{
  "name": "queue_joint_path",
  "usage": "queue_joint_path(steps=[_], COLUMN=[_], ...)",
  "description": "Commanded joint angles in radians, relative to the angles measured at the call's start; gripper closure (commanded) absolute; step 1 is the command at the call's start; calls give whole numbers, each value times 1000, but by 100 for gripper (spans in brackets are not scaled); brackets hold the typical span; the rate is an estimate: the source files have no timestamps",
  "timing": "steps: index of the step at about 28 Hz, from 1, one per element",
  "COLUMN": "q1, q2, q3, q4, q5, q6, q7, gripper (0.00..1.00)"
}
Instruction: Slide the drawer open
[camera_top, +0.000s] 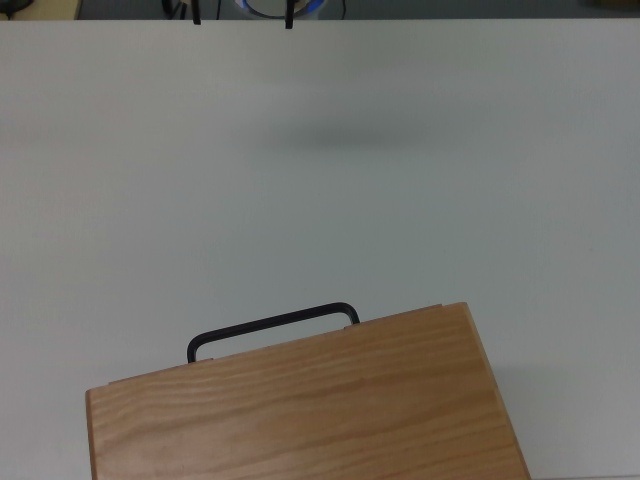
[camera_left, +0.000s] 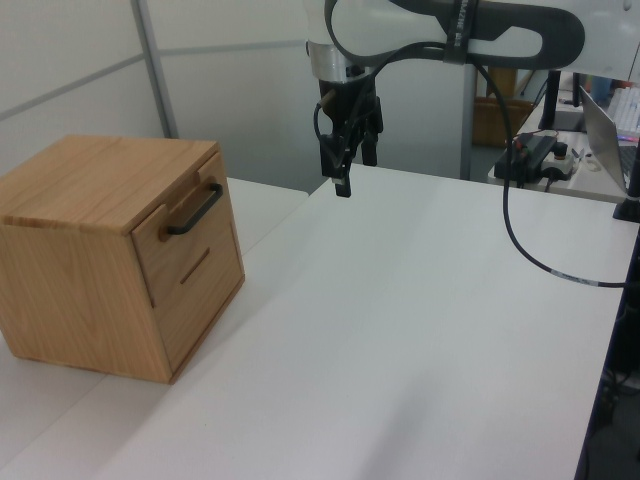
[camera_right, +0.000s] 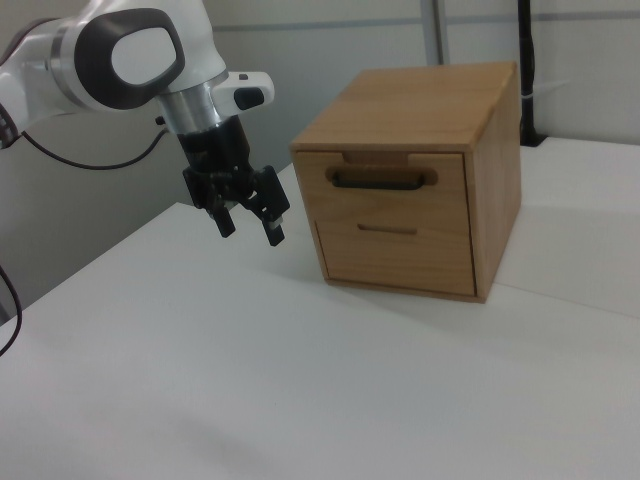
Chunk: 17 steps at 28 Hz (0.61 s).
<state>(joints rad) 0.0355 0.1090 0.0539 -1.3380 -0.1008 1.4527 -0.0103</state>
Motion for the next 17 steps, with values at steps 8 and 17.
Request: queue_joint_path(steps=[8, 17], q1=[-2, -54], q2=[-9, -130], q3=[-17, -16], q4=[3, -98], q5=[-14, -34], q6=[5, 12], q7=[105, 164], gripper=[0, 0])
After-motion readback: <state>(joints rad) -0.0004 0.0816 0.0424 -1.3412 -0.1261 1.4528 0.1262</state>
